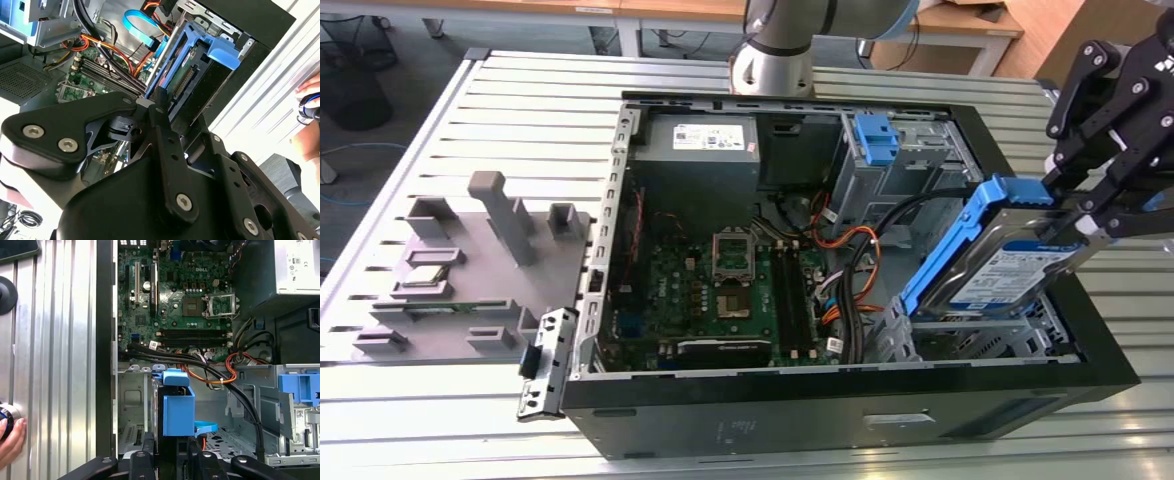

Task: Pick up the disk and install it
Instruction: 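Insert the disk into the insertion slot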

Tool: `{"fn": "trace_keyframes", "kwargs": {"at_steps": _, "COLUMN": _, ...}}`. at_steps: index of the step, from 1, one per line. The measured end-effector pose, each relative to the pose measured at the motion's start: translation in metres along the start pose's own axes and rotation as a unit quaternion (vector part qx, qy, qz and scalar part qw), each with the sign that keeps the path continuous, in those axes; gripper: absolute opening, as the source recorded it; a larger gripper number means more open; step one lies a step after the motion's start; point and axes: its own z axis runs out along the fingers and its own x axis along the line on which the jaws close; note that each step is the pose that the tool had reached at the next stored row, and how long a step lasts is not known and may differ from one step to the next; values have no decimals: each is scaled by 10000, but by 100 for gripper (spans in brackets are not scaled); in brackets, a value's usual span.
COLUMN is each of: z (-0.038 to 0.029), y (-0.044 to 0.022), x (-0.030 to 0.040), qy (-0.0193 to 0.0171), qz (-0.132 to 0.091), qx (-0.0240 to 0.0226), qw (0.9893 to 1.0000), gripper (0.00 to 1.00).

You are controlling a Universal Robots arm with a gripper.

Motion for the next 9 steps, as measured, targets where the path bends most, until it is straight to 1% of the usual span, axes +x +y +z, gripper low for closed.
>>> {"fn": "trace_keyframes", "kwargs": {"at_steps": 4, "z": 34, "y": -2, "x": 2, "qy": -2, "qz": 0, "qx": 0, "qw": 10000, "gripper": 35}}
{"fn": "trace_keyframes", "kwargs": {"at_steps": 9, "z": 100, "y": -6, "x": 7, "qy": -3, "qz": -2, "qx": 0, "qw": 10000, "gripper": 35}}
